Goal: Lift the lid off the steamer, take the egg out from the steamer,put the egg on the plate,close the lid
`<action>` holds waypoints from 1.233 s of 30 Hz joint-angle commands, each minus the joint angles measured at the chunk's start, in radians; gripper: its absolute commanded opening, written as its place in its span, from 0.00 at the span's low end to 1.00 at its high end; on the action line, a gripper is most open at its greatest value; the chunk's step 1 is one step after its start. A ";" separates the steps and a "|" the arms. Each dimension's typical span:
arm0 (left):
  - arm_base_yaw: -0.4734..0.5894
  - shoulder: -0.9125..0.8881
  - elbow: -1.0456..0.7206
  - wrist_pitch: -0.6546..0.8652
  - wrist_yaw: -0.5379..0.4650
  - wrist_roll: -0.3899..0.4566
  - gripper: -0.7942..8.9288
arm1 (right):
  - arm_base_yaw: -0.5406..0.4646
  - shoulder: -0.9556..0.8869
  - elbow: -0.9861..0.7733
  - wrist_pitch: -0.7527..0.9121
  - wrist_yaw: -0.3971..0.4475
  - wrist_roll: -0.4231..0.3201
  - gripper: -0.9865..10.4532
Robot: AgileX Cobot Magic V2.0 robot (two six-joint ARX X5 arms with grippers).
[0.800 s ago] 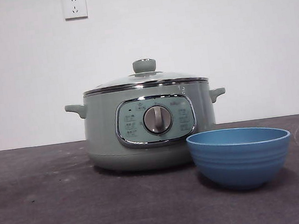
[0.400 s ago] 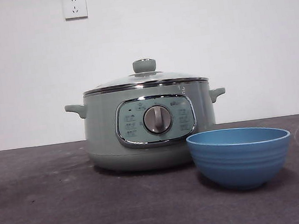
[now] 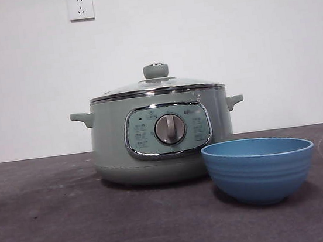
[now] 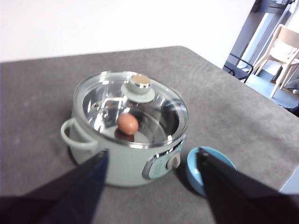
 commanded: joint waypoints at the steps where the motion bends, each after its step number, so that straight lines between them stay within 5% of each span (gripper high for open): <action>1: -0.025 0.026 0.010 0.040 -0.006 0.001 0.67 | 0.003 0.000 0.003 0.003 -0.004 -0.004 0.61; 23: -0.408 0.686 0.415 0.328 -0.272 0.065 0.67 | 0.003 0.000 0.003 0.003 -0.004 -0.004 0.61; 37: -0.500 1.014 0.448 0.602 -0.377 0.065 0.67 | 0.003 0.000 0.003 -0.010 -0.004 -0.004 0.61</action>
